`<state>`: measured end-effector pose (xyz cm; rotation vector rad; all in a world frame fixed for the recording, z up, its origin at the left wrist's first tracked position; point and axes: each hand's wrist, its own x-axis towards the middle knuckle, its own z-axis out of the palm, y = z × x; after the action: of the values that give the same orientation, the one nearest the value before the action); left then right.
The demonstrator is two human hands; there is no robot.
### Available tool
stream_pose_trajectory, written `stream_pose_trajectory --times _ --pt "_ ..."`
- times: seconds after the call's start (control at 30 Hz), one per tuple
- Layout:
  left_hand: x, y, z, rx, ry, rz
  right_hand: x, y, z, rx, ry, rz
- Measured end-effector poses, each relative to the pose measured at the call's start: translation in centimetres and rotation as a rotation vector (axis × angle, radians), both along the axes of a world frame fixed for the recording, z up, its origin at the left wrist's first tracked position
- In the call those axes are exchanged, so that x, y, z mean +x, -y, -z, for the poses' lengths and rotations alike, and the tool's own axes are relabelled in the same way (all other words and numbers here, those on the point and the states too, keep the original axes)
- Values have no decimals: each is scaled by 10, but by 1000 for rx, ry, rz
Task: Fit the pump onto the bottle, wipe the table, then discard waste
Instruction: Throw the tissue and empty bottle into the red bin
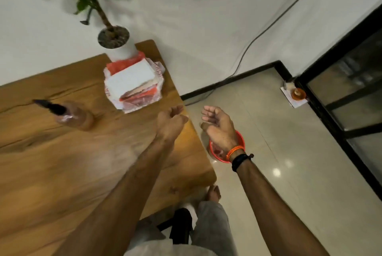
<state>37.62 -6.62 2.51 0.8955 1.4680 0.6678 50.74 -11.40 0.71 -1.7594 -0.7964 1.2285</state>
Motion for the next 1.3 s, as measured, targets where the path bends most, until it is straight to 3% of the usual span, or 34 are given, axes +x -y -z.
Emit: stream_pose_trajectory --times 0.33,0.47,0.57,0.63,0.77,1.0,1.1,1.3 --pt "-159 7 -24 13 14 -421 -146 -53 -8 17 -51 -356" --pt "-213 6 -15 0 -19 -575 -197 -71 -6 6 47 -500" --pt "-251 -5 -8 -51 -37 -630 -237 -88 -9 -82 -64 -487" --pt "-264 -14 -5 -78 -26 -630 -250 -96 -12 -101 -93 -469" --pt "-284 -37 -2 -99 32 -521 -280 -111 -10 -84 92 -541" --pt "-293 -55 -1 -55 166 -411 -307 -121 5 -132 48 -468" --pt "-294 -59 4 -57 192 -433 -310 -124 10 -136 -43 -401" --pt "-290 -88 6 -95 241 -515 -312 -150 9 -98 11 -427"
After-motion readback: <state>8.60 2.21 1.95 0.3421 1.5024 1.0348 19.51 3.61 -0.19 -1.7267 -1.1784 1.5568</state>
